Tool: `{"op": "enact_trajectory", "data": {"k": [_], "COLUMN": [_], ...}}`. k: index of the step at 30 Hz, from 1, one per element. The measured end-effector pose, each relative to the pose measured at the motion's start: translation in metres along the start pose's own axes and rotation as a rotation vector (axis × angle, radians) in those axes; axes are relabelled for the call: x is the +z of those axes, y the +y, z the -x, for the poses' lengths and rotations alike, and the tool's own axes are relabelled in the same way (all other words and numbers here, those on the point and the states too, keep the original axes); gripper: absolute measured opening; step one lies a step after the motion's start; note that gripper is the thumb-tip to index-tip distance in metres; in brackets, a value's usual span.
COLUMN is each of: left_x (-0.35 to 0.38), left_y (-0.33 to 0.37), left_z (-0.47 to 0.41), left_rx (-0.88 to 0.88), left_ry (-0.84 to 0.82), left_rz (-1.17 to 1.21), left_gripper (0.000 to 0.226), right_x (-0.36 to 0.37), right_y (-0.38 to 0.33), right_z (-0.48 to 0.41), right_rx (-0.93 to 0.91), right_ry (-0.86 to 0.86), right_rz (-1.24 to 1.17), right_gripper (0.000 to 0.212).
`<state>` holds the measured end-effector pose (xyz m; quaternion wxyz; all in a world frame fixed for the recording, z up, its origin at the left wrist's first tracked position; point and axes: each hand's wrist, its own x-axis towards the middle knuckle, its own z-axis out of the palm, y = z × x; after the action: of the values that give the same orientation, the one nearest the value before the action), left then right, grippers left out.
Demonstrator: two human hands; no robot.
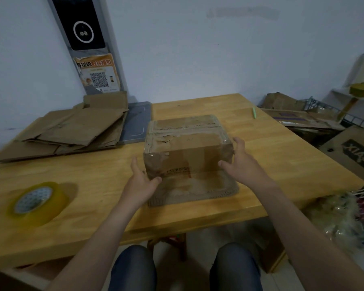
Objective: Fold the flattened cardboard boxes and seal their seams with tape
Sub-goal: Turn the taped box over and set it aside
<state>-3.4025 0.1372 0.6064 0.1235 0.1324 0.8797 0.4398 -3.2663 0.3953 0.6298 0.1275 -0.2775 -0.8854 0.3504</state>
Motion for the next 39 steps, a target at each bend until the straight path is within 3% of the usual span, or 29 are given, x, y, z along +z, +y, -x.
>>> {"op": "enact_trajectory", "data": {"k": [6, 12, 19, 23, 26, 32, 36, 39], "left_x": [-0.016, -0.062, -0.1, -0.115, -0.12, -0.141, -0.156, -0.157], "left_y": [0.001, 0.008, 0.026, 0.037, 0.042, 0.061, 0.082, 0.078], "left_z": [0.004, -0.013, -0.02, -0.019, -0.021, -0.041, -0.053, -0.057], "left_rx": [0.197, 0.309, 0.53, 0.6, 0.671, 0.718, 0.647, 0.63], "left_ry": [-0.066, -0.142, -0.084, 0.034, 0.081, 0.226, 0.332, 0.372], "left_rz": [0.149, 0.25, 0.275, 0.181, 0.087, 0.2, 0.254, 0.245], "left_gripper": [0.096, 0.083, 0.101, 0.096, 0.097, 0.086, 0.067, 0.069], "right_x": [0.01, -0.017, -0.044, -0.041, -0.035, -0.039, -0.05, -0.051], "right_y": [-0.014, -0.043, -0.077, -0.099, -0.115, -0.14, -0.16, -0.166], "right_z": [0.004, -0.006, -0.008, -0.003, -0.003, -0.014, -0.021, -0.026], "right_rx": [-0.033, -0.167, -0.372, -0.428, -0.448, -0.489, -0.532, -0.496], "right_ry": [0.032, 0.042, 0.111, 0.134, 0.17, 0.302, 0.385, 0.401], "right_rz": [-0.17, -0.157, -0.119, -0.015, 0.022, -0.015, -0.041, -0.071], "right_gripper": [0.087, 0.124, 0.121, 0.125, 0.117, 0.095, 0.062, 0.052]}}
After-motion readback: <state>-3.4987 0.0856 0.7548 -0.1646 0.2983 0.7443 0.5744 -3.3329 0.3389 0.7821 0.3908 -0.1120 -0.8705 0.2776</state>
